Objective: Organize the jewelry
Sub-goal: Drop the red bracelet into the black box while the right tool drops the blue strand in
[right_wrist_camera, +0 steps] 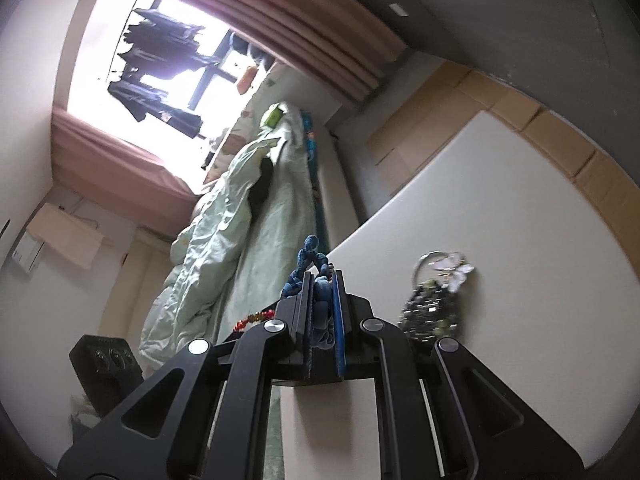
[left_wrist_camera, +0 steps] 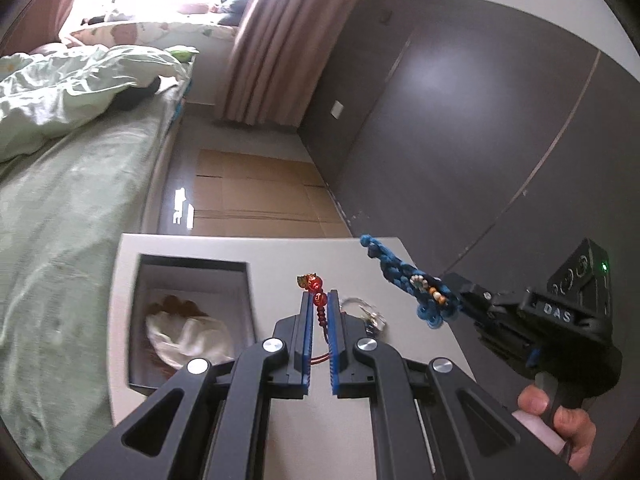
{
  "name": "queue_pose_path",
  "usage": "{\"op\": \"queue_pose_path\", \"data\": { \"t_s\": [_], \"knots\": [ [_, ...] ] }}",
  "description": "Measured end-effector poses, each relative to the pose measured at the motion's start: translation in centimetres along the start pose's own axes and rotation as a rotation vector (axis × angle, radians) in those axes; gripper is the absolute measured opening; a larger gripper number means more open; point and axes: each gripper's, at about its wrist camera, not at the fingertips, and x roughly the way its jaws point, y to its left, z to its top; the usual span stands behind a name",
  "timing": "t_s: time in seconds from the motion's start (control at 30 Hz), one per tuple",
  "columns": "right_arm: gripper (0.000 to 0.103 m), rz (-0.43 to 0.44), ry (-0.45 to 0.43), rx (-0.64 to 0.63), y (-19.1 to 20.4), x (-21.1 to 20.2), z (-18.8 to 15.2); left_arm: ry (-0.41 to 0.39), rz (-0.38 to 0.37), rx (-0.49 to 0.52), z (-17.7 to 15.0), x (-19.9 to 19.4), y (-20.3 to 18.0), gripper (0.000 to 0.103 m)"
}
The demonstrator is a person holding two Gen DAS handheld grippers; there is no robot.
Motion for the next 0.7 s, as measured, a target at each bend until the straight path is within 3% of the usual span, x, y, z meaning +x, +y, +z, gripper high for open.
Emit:
{"op": "queue_pose_path", "data": {
  "t_s": [0.27, 0.4, 0.43, 0.5, 0.53, 0.7],
  "knots": [
    [0.01, 0.047, 0.028, -0.08, 2.7, 2.2, -1.2, -0.022, 0.037, -0.06, 0.9, -1.0, 3.5, 0.005],
    [0.01, 0.054, 0.049, -0.102, 3.5, 3.6, -1.8, 0.015, 0.051, -0.091, 0.7, -0.1, 4.6, 0.009],
    [0.01, 0.056, 0.054, -0.107, 3.8, 4.0, -1.9, 0.032, 0.092, -0.098, 0.6, 0.2, 4.9, 0.015],
    [0.01, 0.065, 0.064, -0.117, 4.2, 4.7, -2.1, 0.025, 0.106, -0.108, 0.7, 0.2, 5.4, 0.079],
    [0.01, 0.069, 0.068, -0.122, 4.3, 4.8, -2.2, -0.007, 0.102, -0.112, 0.8, -0.4, 5.5, 0.085],
    [0.01, 0.078, 0.1, -0.148, 5.3, 6.8, -2.8, -0.052, 0.097, -0.119, 1.9, -1.7, 6.5, 0.083]
  ]
}}
